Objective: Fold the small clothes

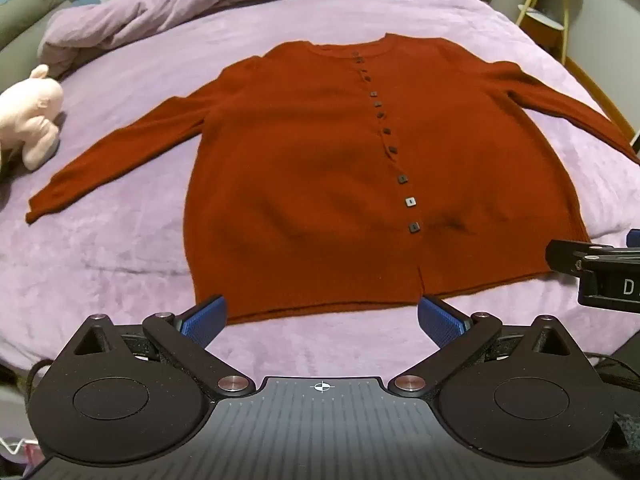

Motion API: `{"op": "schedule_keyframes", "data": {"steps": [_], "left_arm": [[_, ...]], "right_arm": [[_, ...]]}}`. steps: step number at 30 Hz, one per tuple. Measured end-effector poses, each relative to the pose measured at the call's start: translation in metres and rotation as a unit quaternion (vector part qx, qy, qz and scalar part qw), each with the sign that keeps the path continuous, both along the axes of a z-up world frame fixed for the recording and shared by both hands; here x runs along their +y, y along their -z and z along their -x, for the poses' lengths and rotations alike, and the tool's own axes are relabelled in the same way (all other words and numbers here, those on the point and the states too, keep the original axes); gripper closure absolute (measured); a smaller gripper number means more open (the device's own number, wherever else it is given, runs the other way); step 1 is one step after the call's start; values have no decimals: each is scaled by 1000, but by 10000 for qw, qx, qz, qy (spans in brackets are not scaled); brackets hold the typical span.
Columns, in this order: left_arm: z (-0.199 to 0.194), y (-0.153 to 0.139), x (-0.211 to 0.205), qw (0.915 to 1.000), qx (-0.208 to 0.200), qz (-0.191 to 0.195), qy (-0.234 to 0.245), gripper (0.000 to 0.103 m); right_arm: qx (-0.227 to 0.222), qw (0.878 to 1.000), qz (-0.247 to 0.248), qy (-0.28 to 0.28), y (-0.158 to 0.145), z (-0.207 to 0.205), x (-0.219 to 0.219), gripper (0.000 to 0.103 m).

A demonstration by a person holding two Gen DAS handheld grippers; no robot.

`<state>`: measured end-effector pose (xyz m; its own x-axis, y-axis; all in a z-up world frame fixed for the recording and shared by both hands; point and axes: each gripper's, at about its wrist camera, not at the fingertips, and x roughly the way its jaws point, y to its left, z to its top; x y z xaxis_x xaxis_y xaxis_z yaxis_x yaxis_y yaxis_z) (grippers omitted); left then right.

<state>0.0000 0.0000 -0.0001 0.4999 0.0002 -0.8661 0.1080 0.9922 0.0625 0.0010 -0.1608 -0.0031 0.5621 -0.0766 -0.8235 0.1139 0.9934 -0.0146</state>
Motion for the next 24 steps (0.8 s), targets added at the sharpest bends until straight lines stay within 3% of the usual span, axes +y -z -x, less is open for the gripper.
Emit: {"op": "schedule_keyframes", "data": {"steps": [24], "left_arm": [[-1, 4, 2, 9998, 135, 157, -68, 0]], "right_arm": [[7, 10000, -92, 37, 0, 1, 0, 4]]}}
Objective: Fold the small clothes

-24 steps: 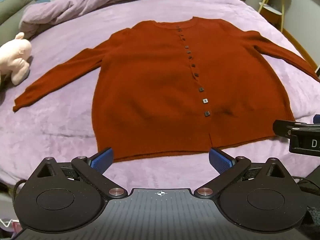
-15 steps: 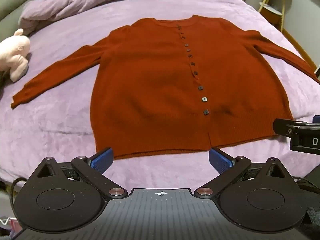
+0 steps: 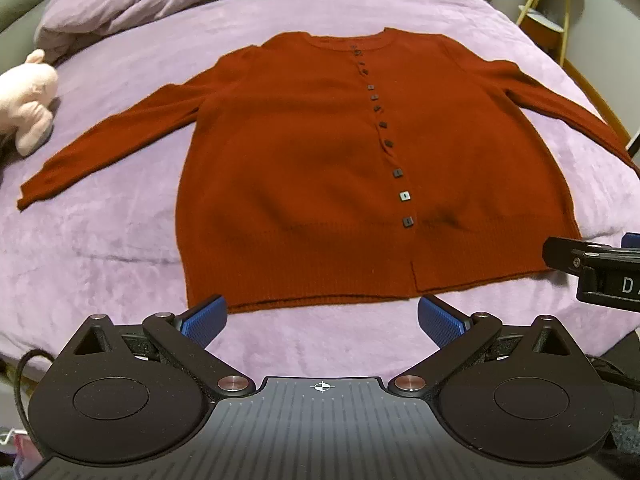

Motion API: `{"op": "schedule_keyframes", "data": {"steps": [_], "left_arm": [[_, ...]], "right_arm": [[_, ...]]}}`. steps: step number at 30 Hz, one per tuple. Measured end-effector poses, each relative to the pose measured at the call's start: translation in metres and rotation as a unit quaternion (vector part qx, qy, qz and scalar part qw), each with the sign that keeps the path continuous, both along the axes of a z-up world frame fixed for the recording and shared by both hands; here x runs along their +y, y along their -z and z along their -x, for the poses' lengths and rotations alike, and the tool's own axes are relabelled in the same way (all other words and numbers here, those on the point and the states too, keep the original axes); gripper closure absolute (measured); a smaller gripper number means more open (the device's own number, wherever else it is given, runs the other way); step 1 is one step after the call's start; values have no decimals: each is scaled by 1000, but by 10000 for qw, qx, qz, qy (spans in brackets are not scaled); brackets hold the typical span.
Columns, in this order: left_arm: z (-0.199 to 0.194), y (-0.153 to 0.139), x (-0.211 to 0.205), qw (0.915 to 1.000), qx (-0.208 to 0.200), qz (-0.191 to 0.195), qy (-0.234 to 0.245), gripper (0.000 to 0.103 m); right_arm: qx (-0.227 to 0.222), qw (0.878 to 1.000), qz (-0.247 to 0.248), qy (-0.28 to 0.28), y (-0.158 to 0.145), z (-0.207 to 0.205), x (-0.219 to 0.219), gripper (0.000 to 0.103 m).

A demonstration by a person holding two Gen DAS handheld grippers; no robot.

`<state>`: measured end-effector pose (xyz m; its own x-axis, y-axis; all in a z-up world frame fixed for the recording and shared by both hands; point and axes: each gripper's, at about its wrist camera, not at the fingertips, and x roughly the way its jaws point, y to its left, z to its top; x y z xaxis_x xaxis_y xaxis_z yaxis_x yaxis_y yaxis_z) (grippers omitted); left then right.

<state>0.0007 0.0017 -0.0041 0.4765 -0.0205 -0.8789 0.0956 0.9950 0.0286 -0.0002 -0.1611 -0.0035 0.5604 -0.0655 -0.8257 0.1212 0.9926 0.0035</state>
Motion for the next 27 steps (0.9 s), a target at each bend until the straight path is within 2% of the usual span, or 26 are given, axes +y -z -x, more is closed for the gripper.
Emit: {"op": "schedule_keyframes", "data": {"steps": [27], "left_arm": [[4, -2, -1, 10000, 57, 73, -8, 0]], "right_arm": [[-5, 10000, 28, -39, -1, 2, 1, 4]]}}
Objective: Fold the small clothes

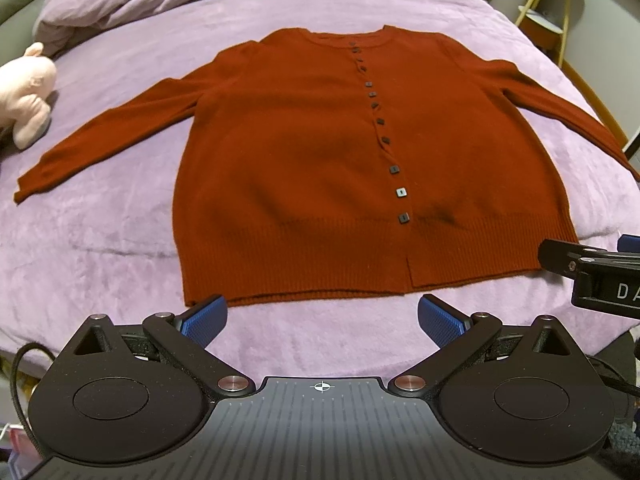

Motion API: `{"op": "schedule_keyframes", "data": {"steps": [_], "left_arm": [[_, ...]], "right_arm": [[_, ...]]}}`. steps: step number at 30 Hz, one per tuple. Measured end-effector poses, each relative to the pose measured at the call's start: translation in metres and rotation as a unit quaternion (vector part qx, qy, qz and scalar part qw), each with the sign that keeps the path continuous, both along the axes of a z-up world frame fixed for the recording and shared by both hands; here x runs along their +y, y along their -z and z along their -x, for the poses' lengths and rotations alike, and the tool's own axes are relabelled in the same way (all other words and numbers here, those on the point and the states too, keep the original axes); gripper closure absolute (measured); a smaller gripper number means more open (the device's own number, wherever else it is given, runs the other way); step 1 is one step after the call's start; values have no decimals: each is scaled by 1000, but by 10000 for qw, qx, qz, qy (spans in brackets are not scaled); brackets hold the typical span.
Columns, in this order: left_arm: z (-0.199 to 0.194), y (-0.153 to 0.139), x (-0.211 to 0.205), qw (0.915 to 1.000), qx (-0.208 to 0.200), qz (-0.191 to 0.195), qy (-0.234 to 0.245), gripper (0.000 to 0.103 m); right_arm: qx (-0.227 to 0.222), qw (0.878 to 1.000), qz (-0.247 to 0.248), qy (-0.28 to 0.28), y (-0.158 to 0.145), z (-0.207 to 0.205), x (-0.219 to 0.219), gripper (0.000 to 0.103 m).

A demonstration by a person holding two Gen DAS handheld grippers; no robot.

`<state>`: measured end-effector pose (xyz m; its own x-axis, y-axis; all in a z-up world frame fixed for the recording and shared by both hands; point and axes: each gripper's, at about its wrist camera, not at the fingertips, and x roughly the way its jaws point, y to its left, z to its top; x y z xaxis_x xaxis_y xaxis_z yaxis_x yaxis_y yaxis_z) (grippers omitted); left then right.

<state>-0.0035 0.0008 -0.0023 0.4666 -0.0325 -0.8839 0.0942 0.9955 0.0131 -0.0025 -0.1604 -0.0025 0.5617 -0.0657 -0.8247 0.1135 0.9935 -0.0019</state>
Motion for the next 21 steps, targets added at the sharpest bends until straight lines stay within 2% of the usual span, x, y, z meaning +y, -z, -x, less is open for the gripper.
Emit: {"op": "schedule_keyframes", "data": {"steps": [21], "left_arm": [[-1, -2, -1, 10000, 41, -5, 14, 0]], "right_arm": [[10, 10000, 7, -21, 0, 0, 1, 4]]}}
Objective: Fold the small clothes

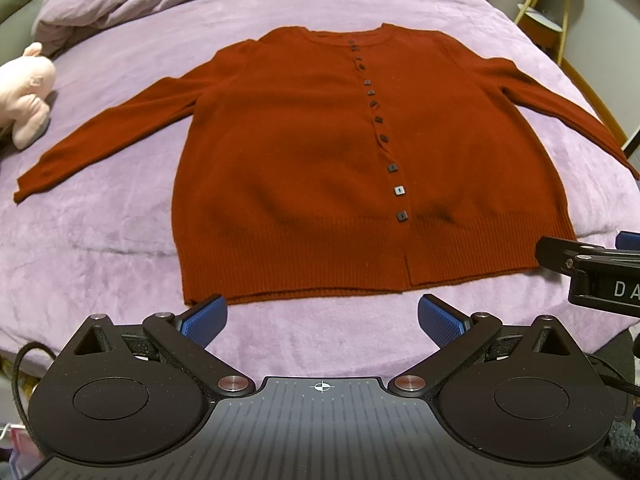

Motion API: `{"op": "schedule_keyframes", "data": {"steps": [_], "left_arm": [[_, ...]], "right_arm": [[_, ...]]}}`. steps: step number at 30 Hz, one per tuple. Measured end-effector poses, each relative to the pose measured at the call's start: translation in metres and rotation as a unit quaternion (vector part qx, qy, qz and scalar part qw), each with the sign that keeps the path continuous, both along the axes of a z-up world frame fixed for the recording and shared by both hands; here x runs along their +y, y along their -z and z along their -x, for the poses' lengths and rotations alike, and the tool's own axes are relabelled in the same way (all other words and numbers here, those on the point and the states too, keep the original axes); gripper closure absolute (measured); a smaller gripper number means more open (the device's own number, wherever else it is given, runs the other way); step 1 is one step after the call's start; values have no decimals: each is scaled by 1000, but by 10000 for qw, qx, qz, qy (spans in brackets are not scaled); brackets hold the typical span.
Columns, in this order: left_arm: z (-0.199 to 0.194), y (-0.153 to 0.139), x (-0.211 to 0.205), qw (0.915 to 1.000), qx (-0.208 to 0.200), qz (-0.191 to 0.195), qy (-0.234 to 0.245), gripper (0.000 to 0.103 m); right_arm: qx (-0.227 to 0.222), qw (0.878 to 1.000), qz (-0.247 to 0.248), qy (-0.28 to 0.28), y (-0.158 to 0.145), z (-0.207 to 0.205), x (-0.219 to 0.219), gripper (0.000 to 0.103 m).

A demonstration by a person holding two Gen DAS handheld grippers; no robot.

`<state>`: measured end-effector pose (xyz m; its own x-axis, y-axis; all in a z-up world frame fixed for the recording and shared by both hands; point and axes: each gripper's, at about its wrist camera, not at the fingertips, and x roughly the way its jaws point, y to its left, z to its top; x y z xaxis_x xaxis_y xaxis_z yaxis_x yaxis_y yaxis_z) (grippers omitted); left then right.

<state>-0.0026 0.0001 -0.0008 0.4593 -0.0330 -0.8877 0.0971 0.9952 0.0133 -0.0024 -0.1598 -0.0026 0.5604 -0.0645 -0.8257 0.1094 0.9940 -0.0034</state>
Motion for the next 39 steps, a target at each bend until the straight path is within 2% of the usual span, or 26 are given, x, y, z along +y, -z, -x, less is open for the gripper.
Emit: {"op": "schedule_keyframes", "data": {"steps": [39], "left_arm": [[-3, 4, 4, 9999, 123, 55, 11, 0]], "right_arm": [[30, 10000, -40, -25, 2, -2, -2, 4]]}}
